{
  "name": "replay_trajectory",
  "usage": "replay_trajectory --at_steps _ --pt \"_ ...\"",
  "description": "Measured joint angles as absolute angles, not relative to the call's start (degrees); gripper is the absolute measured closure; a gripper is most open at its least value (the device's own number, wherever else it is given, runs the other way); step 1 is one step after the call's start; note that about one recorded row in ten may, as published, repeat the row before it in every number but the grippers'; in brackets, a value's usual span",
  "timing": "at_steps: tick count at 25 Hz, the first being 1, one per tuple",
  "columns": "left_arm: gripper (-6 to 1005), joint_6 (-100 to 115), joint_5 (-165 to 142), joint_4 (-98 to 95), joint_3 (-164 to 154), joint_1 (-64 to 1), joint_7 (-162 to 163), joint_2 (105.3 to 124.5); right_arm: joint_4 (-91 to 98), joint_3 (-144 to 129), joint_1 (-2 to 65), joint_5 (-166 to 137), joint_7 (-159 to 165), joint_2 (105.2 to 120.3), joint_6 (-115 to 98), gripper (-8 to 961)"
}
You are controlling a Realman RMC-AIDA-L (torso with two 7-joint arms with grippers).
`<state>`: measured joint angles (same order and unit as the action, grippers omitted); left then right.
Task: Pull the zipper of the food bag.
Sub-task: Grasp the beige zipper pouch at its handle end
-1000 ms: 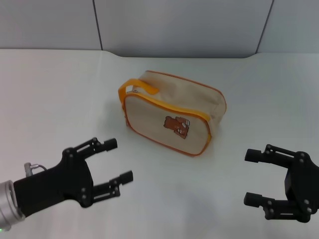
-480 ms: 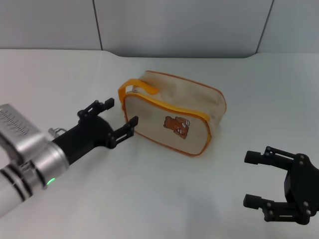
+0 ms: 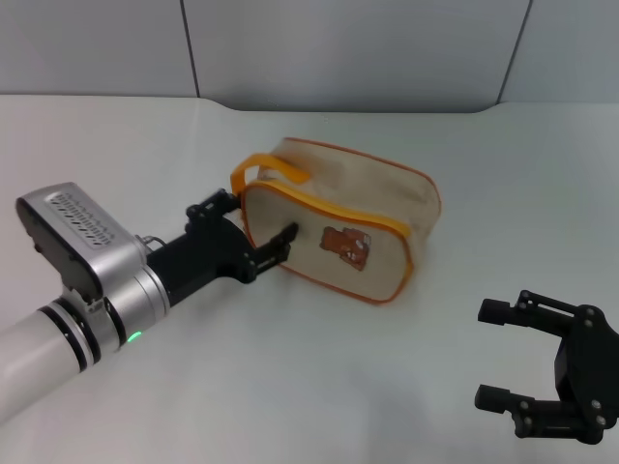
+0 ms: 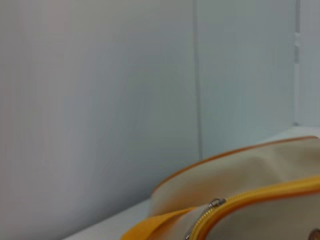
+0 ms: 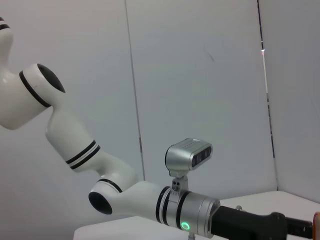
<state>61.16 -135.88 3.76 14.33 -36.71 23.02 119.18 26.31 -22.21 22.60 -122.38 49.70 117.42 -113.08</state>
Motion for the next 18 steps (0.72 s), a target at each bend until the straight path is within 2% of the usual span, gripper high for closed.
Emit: replay_trajectory --at_steps 18 --pt "637 58.49 -137.53 8.35 17.94 -35.30 19.73 119.26 26.14 -22.24 22.52 -122.38 49.49 117.47 -111.71 119"
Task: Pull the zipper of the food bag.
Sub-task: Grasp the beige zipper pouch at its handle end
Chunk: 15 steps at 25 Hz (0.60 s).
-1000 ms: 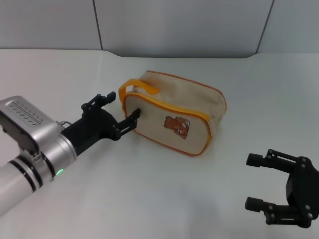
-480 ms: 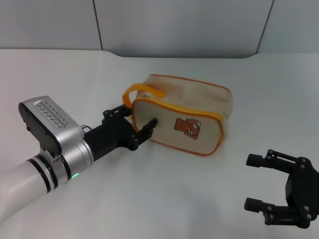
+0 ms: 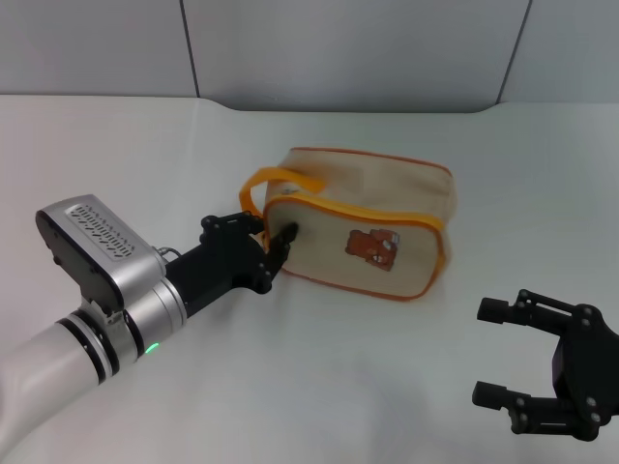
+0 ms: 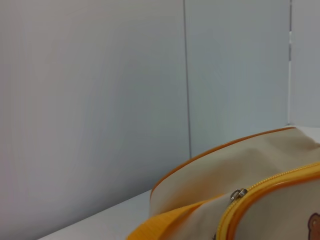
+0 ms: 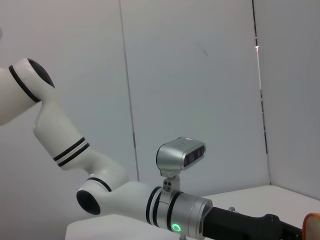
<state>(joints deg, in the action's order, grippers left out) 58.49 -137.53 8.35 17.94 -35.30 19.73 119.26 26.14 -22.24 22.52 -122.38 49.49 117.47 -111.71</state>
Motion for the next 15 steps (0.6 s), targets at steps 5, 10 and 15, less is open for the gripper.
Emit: replay_trajectory --at_steps 5,10,15 --pt "760 61.10 -139.30 8.96 17.60 -34.92 19.48 119.27 26.10 -22.24 22.00 -122.25 49.48 117.51 -111.53 120" --pt "819 63.80 -139.99 9.01 17.63 -34.08 18.27 119.27 26.10 -22.24 21.83 -122.20 49.48 117.51 -111.52 120" --pt "876 65.36 -140.01 9.53 17.64 -33.19 17.71 119.26 26.13 -22.15 21.33 -122.16 49.43 117.51 -111.62 118"
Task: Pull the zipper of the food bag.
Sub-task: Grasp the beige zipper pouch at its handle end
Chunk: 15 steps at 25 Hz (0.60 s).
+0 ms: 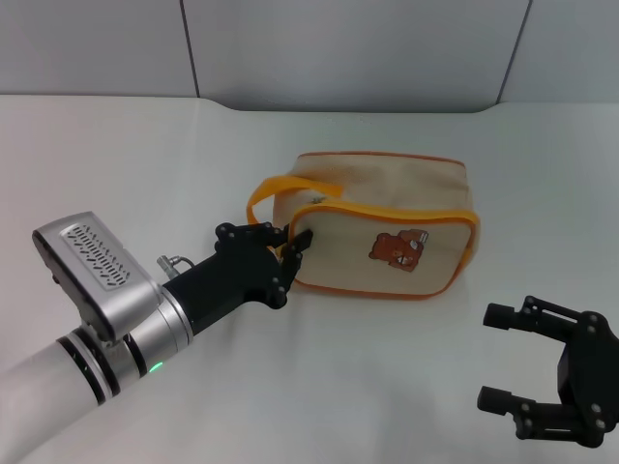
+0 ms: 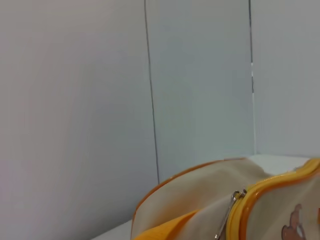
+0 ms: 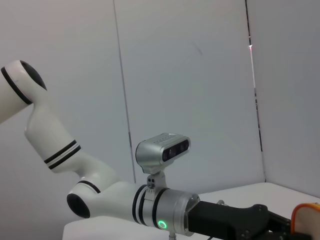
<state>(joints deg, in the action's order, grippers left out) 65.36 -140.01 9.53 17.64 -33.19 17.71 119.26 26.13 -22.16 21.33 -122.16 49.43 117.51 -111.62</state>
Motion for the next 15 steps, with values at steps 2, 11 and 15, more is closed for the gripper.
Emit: replay_trajectory --at_steps 2,11,15 --pt "887 67.32 -140.02 9.67 17.63 -32.55 16.61 119.26 26.12 -21.76 21.24 -122.16 49.25 117.51 -111.84 119" --pt "915 75.20 -140.01 10.82 17.58 -29.80 10.24 119.19 25.68 -12.16 20.06 -122.14 45.96 118.09 -115.60 120" --pt "916 80.47 -140.01 10.98 16.85 -28.96 3.94 119.08 22.98 -3.13 19.08 -119.56 42.01 118.45 -115.85 120"
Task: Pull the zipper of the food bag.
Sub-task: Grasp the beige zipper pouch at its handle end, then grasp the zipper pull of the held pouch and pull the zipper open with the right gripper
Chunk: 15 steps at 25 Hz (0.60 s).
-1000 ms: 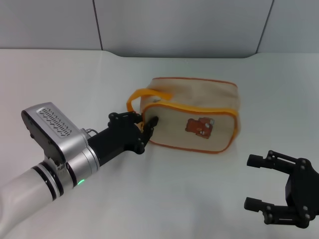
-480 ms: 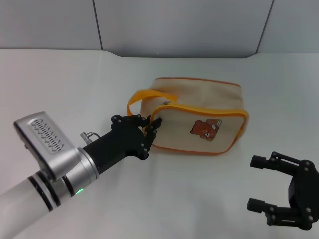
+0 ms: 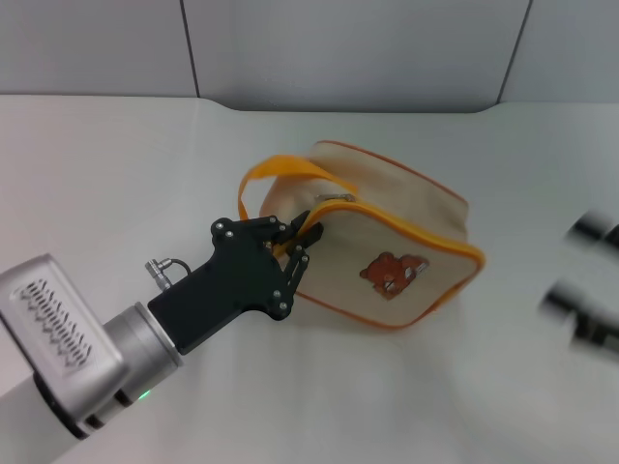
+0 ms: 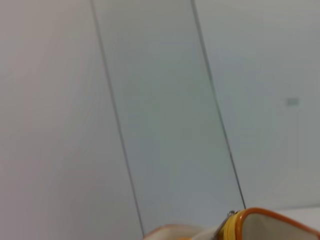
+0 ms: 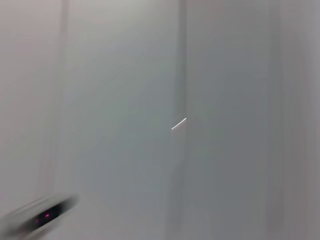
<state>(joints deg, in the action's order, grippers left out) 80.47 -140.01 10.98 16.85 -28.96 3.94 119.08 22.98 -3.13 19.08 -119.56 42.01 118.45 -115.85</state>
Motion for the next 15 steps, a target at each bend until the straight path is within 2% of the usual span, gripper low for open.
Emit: replay_trajectory --at_steps 2,6,9,15 --pt "916 84.48 -140.01 10.44 16.24 -29.03 1.73 118.87 16.49 4.81 17.86 -112.19 34.61 119.20 -113.39 120" --pt "920 86.68 -140.45 9.92 16.02 -29.40 1.05 118.79 8.46 7.80 17.61 -106.38 24.63 119.50 -110.37 120" --pt "925 88.34 -142.62 9.68 16.08 -29.97 -1.93 118.80 -1.29 6.44 19.92 -105.31 14.27 119.63 -105.20 120" --pt "924 88.36 -142.98 9.66 16.21 -30.57 -2.47 118.90 -8.26 1.02 24.11 -109.00 3.37 119.79 -95.62 119"
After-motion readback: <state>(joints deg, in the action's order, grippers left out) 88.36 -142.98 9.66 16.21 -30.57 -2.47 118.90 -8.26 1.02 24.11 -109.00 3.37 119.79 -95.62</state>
